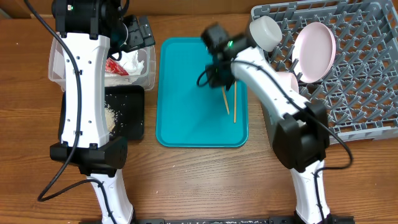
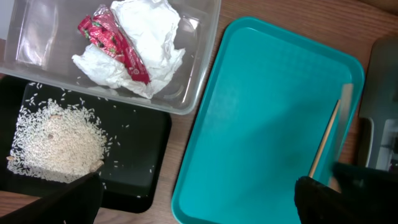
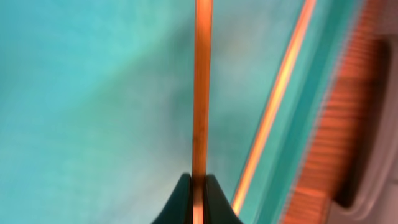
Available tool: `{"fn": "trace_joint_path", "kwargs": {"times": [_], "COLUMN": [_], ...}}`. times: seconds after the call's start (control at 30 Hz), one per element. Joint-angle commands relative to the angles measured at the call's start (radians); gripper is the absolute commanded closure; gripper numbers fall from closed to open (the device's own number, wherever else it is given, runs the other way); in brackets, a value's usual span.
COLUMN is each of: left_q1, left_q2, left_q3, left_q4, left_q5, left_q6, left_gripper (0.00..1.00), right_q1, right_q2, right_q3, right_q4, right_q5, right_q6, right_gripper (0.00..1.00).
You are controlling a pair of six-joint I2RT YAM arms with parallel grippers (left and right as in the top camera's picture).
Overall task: Sort waste into correct bins and load items into the dishwasher
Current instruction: 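Carry chopstick with right gripper and drop it into dish rack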
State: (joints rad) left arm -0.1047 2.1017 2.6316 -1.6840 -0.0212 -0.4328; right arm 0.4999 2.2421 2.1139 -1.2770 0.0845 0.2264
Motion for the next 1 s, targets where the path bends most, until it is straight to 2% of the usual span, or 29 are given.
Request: {"fn": "trace_joint_path", "kwargs": {"times": [0.0,0.2,0.5,0.67,0.73,0.83,0.97], "left_q1": [-0.006,-0.006,-0.006,-0.006,-0.006,-0.006,-0.006], "left_q2": [-0.013,-0.013,-0.013,-0.013,-0.013,-0.013,-0.013], "left_q3": [0.013,0.013,0.013,0.013,0.013,0.013,0.013], "left_q4": [-0.003,-0.003,-0.003,-0.003,-0.003,-0.003,-0.003], "left_q5": [-0.015,-0.015,-0.015,-0.015,-0.015,-0.015,-0.015], "left_q6": [-0.016,-0.016,-0.016,-0.016,-0.016,-0.016,-0.016], "left_gripper": [0.0,0.0,0.0,0.0,0.0,0.0,0.0], "right_q1": [-0.075,-0.211,-0.416,-0.478,-0.487,-0.489,-0.489], "right_q2": [-0.108,-0.132,-0.13,-0.13,-0.13,-0.131,-0.131], "right_q3": [0.239,0.299,0.165,0.058,0.05,0.05,0.05], "right_q4": [-0.151,-0.304,-0.303,-0.275,-0.268,-0.256,-0.249], "right_q5": [0.034,0.151,0.15,0.15,0.15,0.149,0.143], "right_q6": [-0.057,-0.068,-0.112,-0.231,-0.235,-0.234,-0.23], "right_gripper": [0.96,0.96,0.96,0.96,0.91,0.73,0.67]}}
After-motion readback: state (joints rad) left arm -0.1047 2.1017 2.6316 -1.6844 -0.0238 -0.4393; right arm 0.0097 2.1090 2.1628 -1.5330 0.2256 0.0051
